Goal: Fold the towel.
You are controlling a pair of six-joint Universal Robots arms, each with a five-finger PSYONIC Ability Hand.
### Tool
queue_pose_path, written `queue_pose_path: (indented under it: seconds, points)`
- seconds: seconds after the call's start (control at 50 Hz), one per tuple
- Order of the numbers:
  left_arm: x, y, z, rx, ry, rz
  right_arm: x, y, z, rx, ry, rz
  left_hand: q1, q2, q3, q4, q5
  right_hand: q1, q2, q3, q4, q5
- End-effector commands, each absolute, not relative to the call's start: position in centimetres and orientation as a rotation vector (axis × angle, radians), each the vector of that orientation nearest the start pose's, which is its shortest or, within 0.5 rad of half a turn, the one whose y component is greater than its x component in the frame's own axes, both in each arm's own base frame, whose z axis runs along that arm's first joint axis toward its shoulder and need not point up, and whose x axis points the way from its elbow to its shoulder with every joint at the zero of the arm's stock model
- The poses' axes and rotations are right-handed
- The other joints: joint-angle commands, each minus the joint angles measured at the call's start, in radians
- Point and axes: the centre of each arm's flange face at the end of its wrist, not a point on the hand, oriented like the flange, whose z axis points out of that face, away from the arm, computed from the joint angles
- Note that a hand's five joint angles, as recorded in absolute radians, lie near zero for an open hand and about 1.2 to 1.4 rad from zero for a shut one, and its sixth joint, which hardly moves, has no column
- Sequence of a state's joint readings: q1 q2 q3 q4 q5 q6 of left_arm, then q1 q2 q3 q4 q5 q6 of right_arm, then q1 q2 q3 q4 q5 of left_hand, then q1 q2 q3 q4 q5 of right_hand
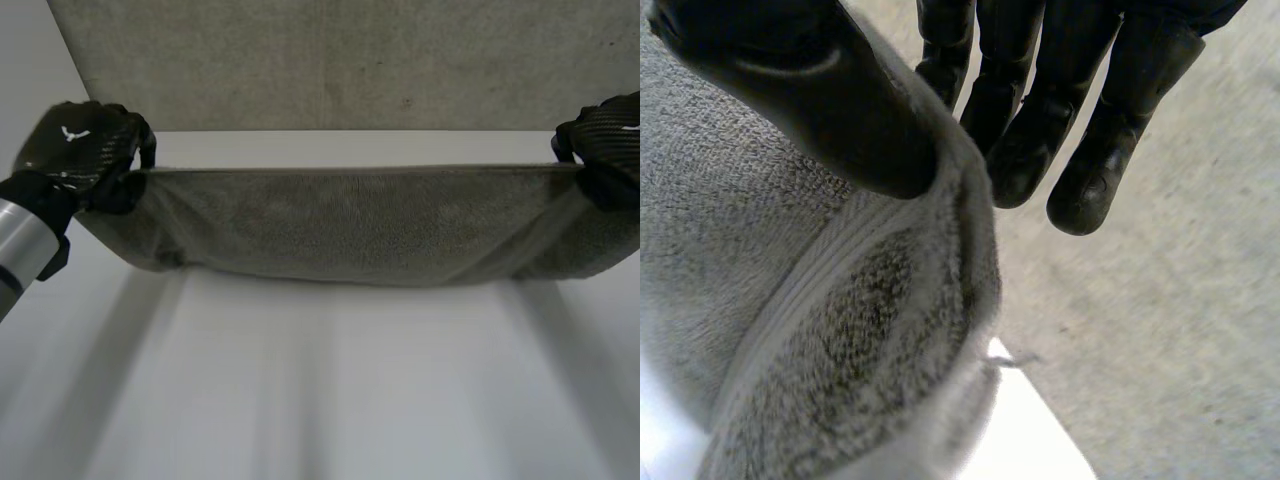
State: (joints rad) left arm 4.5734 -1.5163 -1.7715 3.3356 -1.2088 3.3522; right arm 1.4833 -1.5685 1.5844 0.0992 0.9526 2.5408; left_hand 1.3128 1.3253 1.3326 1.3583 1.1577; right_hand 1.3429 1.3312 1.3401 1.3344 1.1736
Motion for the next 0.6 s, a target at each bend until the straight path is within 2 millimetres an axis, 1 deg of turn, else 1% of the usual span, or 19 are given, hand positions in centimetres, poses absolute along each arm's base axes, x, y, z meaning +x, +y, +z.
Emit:
queue_pose_path:
  seconds: [0.02, 0.04, 0.06, 0.08, 0.1, 0.12, 0.14, 0.18, 0.2, 0.24, 0.26, 0.28, 0.3, 0.34, 0.36, 0.4, 0.46, 0.58, 0.6]
  points:
    - [-21.3, -31.7, 23.9, 0.85, 2.316, -2.286, 16.4, -35.0, 25.0, -1.159, 2.126, -1.948, 0.083, 0.071, 0.064, 0.038, 0.064, 0.053, 0.065, 0.056, 0.062, 0.048]
    - [-21.3, -31.7, 23.9, 0.85, 2.317, -2.286, 16.4, -35.0, 25.0, -1.159, 2.126, -1.948, 0.083, 0.071, 0.064, 0.038, 0.064, 0.053, 0.065, 0.056, 0.062, 0.048]
    - [-21.5, -33.0, 23.0, 0.853, 2.344, -2.266, 16.9, -36.0, 24.1, -1.159, 2.149, -1.923, 0.083, 0.071, 0.064, 0.038, 0.064, 0.053, 0.065, 0.056, 0.062, 0.048]
    - [-21.5, -33.0, 23.0, 0.853, 2.344, -2.266, 17.8, -36.8, 23.2, -1.172, 2.16, -1.901, 0.083, 0.071, 0.064, 0.038, 0.064, 0.053, 0.065, 0.056, 0.062, 0.048]
    - [-21.8, -34.3, 22.1, 0.855, 2.367, -2.252, 17.8, -36.8, 23.2, -1.172, 2.16, -1.901, 0.083, 0.071, 0.064, 0.038, 0.064, 0.053, 0.065, 0.056, 0.062, 0.048]
    - [-22.0, -35.4, 21.3, 0.856, 2.378, -2.244, 18.9, -37.4, 22.3, -1.192, 2.166, -1.883, 0.083, 0.071, 0.064, 0.038, 0.064, 0.053, 0.065, 0.056, 0.062, 0.048]
    - [-22.0, -35.4, 21.3, 0.856, 2.378, -2.244, 18.9, -37.4, 22.3, -1.192, 2.166, -1.883, 0.083, 0.071, 0.064, 0.038, 0.064, 0.053, 0.065, 0.056, 0.062, 0.048]
    - [-22.7, -37.6, 19.8, 0.865, 2.39, -2.238, 19.9, -38.8, 20.7, -1.234, 2.179, -1.869, 0.083, 0.071, 0.064, 0.038, 0.064, 0.053, 0.065, 0.056, 0.062, 0.048]
    - [-22.7, -37.6, 19.8, 0.865, 2.391, -2.238, 19.9, -38.8, 20.7, -1.235, 2.179, -1.869, 0.083, 0.071, 0.064, 0.038, 0.064, 0.053, 0.065, 0.056, 0.062, 0.048]
    - [-23.5, -39.2, 18.3, 0.878, 2.397, -2.235, 20.3, -39.9, 19.0, -1.276, 2.194, -1.859, 0.083, 0.071, 0.064, 0.038, 0.064, 0.053, 0.065, 0.056, 0.062, 0.048]
    - [-23.5, -39.3, 18.3, 0.878, 2.397, -2.235, 20.3, -39.9, 19.0, -1.276, 2.194, -1.859, 0.083, 0.071, 0.064, 0.038, 0.064, 0.053, 0.065, 0.056, 0.062, 0.048]
    - [-23.7, -39.9, 17.8, 0.882, 2.396, -2.238, 20.5, -40.3, 18.3, -1.294, 2.197, -1.855, 0.083, 0.071, 0.064, 0.038, 0.064, 0.053, 0.065, 0.056, 0.062, 0.048]
    - [-23.7, -40.0, 17.7, 0.883, 2.396, -2.238, 20.9, -40.6, 17.7, -1.307, 2.197, -1.852, 0.083, 0.071, 0.064, 0.038, 0.064, 0.053, 0.065, 0.056, 0.062, 0.048]
    - [-24.0, -41.2, 16.5, 0.885, 2.398, -2.237, 21.3, -41.0, 17.2, -1.316, 2.196, -1.854, 0.083, 0.071, 0.064, 0.038, 0.064, 0.053, 0.065, 0.056, 0.062, 0.048]
    - [-24.0, -41.2, 16.5, 0.885, 2.398, -2.237, 21.3, -41.0, 17.2, -1.316, 2.196, -1.854, 0.083, 0.071, 0.064, 0.038, 0.064, 0.053, 0.065, 0.056, 0.062, 0.048]
    - [-24.2, -42.1, 15.5, 0.885, 2.398, -2.237, 21.9, -41.4, 16.2, -1.324, 2.204, -1.847, 0.083, 0.071, 0.064, 0.038, 0.064, 0.053, 0.065, 0.056, 0.062, 0.048]
    - [-24.3, -42.4, 15.0, 0.889, 2.402, -2.234, 21.9, -42.0, 15.6, -1.319, 2.216, -1.866, 0.083, 0.071, 0.064, 0.038, 0.064, 0.053, 0.065, 0.056, 0.062, 0.048]
    - [-24.6, -42.9, 13.4, 0.907, 2.412, -2.23, 22.0, -42.9, 15.7, -1.299, 2.184, -1.954, 0.083, 0.071, 0.064, 0.038, 0.064, 0.053, 0.065, 0.056, 0.062, 0.048]
    - [-24.8, -43.0, 13.3, 0.907, 2.403, -2.241, 22.0, -43.2, 15.8, -1.292, 2.173, -1.991, 0.083, 0.071, 0.064, 0.038, 0.064, -0.004, 0.008, -0.001, 0.005, -0.009]
